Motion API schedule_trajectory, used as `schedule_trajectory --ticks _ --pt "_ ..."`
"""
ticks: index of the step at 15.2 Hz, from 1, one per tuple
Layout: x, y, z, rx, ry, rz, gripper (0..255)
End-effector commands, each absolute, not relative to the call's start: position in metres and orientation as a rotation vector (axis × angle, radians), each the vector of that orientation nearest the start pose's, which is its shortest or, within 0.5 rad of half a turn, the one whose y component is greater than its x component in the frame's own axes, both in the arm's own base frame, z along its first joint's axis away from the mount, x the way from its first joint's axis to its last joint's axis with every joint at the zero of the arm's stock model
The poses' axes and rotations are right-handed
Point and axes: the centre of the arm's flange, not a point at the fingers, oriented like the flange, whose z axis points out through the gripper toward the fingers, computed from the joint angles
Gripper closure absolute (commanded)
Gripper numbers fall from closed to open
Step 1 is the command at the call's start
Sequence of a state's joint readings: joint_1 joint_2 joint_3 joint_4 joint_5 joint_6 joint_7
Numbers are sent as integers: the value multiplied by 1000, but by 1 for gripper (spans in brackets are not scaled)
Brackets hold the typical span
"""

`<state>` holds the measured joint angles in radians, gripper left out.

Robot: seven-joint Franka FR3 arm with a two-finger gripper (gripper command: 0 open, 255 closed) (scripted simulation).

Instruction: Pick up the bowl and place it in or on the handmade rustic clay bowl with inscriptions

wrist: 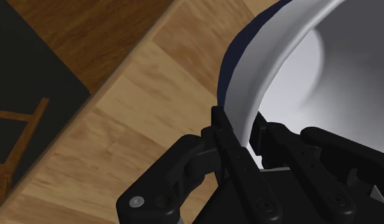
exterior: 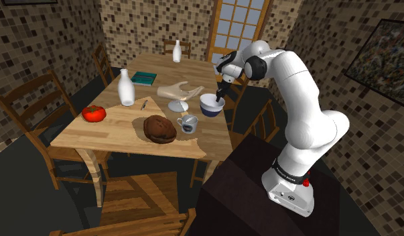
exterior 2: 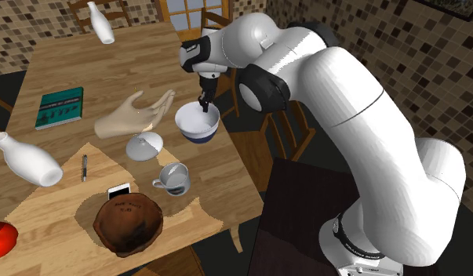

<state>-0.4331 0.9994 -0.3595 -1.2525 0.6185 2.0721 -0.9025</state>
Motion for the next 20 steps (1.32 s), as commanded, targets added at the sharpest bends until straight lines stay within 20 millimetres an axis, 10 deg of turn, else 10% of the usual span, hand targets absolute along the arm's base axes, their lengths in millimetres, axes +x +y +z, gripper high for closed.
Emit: schedule_trajectory --ticks 1,20 --pt "583 -455 172 -2914 123 -129 255" --pt "583 -455 272 -2914 123 -129 255"
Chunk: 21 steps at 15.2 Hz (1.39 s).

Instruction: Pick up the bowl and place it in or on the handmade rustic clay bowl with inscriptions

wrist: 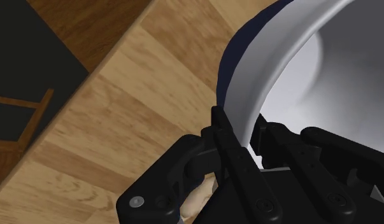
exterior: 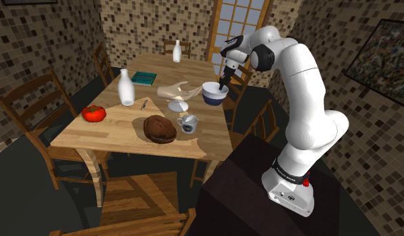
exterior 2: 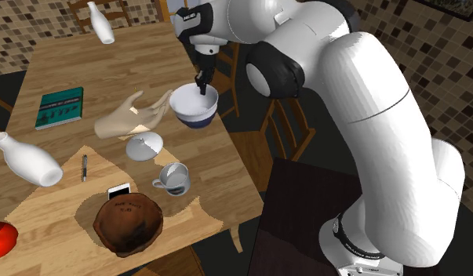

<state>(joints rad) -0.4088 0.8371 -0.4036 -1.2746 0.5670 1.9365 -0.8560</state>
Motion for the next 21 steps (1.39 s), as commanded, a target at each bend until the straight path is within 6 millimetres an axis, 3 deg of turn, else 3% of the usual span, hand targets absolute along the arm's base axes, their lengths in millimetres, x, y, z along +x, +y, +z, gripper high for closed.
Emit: schedule_trajectory --ticks 1,12,21 --pt "583 -455 278 -2914 123 -129 255" --pt "583 -455 333 -2914 123 -129 255" --pt "597 -337 341 -2914 123 -129 255"
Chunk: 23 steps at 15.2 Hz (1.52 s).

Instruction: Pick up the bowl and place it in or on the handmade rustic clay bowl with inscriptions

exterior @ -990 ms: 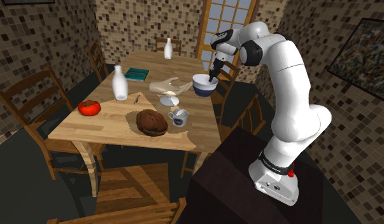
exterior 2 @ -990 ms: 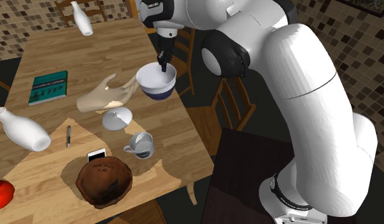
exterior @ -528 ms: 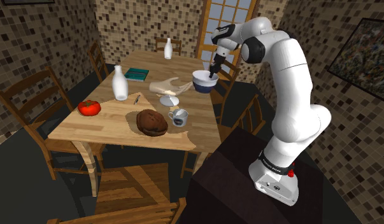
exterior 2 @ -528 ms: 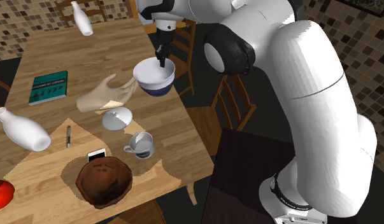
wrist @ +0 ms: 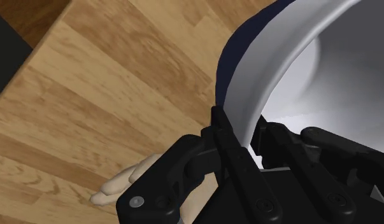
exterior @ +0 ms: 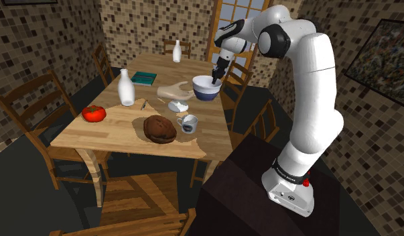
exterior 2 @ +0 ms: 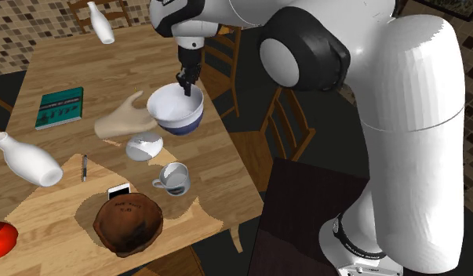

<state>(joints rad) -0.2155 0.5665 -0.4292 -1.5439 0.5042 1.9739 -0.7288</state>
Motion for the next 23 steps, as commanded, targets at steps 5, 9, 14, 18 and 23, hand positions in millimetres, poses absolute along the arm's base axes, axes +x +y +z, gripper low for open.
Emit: schedule_trajectory --ticks 5,9,14,18,23 --pt "604 -272 345 -2914 123 -129 255" --pt "610 -220 349 -2914 123 -129 255" --pt "617 -154 353 -2914 123 -129 255" --pt "623 -102 357 -2914 123 -129 255" --pt "630 -36 362 -2914 123 -129 255"
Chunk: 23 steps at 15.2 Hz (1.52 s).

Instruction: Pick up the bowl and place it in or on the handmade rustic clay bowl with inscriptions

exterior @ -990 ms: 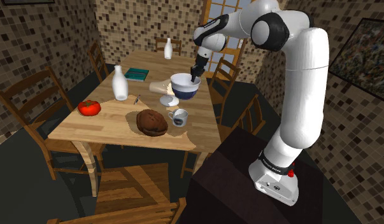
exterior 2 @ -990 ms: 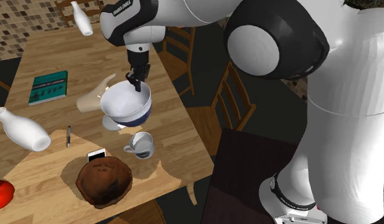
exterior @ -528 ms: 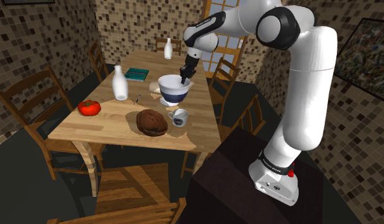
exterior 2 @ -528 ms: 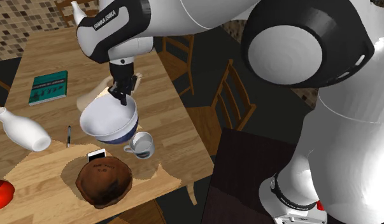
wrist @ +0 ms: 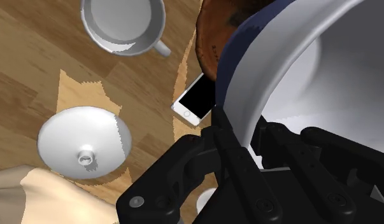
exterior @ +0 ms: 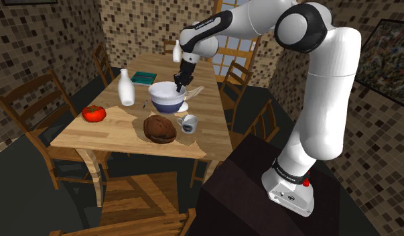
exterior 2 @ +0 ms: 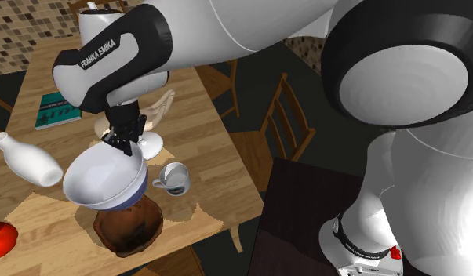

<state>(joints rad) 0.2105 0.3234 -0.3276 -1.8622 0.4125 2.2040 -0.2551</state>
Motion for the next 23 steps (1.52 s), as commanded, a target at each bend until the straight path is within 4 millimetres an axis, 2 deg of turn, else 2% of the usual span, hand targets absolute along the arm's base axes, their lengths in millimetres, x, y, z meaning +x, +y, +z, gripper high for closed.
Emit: schedule_trajectory --ticks 1,4,23 --pt "631 -23 363 -2914 123 -129 255" --pt "636 20 366 -2914 123 -129 255" --pt "636 20 265 -2914 123 -129 255"
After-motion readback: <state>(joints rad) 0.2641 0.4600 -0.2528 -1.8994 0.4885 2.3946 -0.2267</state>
